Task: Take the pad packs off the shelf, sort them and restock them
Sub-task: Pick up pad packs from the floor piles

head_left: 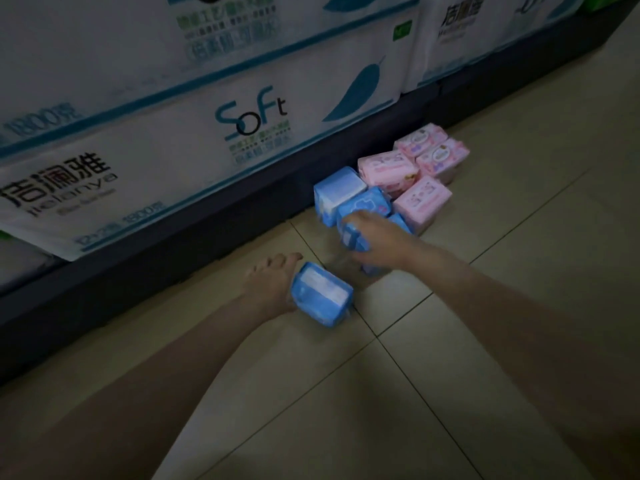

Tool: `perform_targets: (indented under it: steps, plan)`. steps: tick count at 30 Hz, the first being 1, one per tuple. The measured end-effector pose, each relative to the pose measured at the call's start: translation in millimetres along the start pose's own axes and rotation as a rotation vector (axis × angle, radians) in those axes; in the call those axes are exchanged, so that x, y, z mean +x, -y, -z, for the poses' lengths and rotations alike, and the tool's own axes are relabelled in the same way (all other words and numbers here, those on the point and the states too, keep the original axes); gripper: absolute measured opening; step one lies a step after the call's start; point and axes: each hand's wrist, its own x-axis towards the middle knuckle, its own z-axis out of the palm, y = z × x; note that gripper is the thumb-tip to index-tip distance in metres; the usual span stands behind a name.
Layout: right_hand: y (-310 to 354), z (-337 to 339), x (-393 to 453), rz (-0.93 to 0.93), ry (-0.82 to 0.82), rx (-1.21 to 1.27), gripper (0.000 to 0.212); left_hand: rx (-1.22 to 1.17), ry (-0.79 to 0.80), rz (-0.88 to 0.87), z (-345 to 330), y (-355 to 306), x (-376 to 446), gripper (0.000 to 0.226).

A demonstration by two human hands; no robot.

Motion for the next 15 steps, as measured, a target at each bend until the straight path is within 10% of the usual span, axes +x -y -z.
perform_targets:
  steps: [5, 8, 13, 15]
  plan:
    - [-33, -6, -16, -0.218, 0.078, -0.599, 0.078, 0.348, 0.133, -0.192, -6, -5, -5, 0.106]
    - [-27, -26, -10, -0.174, -0.084, -0.75, 0.086, 0.569, -0.1, -0.326, -9, -8, 0, 0.123]
    - [-21, -27, -14, -0.035, -0.127, -0.698, 0.086, 0.578, -0.274, -0.408, -23, -23, 11, 0.037]
    - [-12, -28, -17, -0.047, -0.12, -0.59, 0.083, 0.534, -0.128, -0.335, -17, -22, 7, 0.057]
